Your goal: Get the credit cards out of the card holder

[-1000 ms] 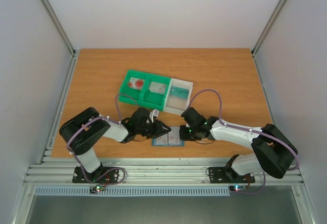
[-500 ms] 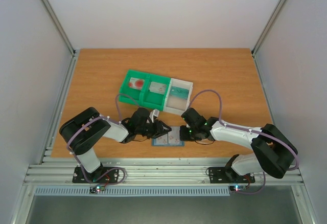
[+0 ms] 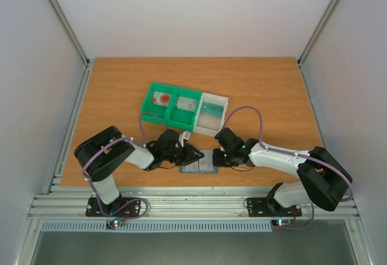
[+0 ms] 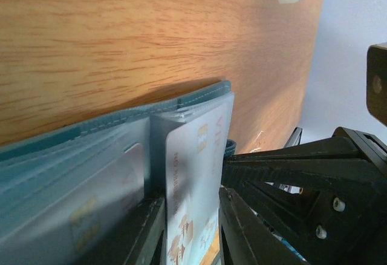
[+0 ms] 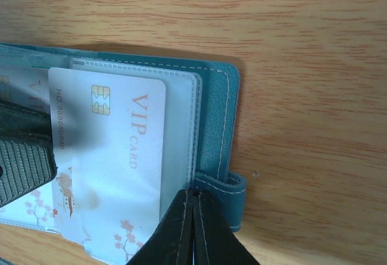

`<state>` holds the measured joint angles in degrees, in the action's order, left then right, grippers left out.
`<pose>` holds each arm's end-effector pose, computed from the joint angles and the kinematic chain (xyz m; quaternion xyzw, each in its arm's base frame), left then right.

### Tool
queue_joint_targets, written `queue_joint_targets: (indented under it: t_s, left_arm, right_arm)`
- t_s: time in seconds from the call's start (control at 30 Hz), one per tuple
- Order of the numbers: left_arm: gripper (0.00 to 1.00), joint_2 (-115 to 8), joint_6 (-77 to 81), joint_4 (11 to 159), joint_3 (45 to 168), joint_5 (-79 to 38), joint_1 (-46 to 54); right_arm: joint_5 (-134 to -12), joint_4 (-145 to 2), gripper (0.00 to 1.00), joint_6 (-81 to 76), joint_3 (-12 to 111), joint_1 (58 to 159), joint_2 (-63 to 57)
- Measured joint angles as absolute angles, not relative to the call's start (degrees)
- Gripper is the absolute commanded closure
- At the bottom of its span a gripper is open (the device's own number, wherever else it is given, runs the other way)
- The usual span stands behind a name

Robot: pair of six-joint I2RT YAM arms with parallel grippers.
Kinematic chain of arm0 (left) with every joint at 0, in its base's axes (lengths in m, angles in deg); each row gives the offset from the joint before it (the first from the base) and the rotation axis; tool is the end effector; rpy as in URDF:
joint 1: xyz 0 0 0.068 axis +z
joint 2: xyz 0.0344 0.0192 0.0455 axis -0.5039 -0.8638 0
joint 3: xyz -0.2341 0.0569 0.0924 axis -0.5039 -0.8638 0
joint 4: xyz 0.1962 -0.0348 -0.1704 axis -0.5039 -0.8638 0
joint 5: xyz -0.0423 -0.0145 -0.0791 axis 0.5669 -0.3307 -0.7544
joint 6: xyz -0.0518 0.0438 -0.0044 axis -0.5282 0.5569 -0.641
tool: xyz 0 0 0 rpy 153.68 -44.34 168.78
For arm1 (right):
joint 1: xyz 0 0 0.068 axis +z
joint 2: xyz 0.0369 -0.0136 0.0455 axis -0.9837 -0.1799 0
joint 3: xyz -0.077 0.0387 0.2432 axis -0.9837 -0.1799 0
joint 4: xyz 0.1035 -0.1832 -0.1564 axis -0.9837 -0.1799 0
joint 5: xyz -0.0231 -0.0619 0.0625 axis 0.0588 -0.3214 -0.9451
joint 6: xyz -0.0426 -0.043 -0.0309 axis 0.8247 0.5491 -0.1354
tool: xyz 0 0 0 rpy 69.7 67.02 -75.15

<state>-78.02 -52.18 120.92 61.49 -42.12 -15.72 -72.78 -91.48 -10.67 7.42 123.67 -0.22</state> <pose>0.1844 -0.2296 0.0730 -0.0314 0.8634 -0.4995 0.0632 0.1674 0.1716 0.1103 -0.2584 0.9400 0.1593 0.1561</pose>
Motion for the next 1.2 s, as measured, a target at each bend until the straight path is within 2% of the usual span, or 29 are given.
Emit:
queue_joint_targets:
  t_s: [0.2,0.7,1.2]
  left_arm:
    - [0.99,-78.4,-52.7,120.7,61.5,-41.6,-15.7]
    - [1.00,-77.3,-52.8,120.6,61.0,-40.7,-15.8]
    - [1.00,-70.3,-50.4,114.0,59.5,-37.5,-15.8]
  right_arm:
    - [-72.8,-91.5,0.96,-10.7,7.4,123.7,-0.2]
    - [-72.7,-91.3,0.96,-10.7,7.3,123.7,-0.2]
    - [-71.9,-91.9,0.95,-10.7,7.0,123.7,0.7]
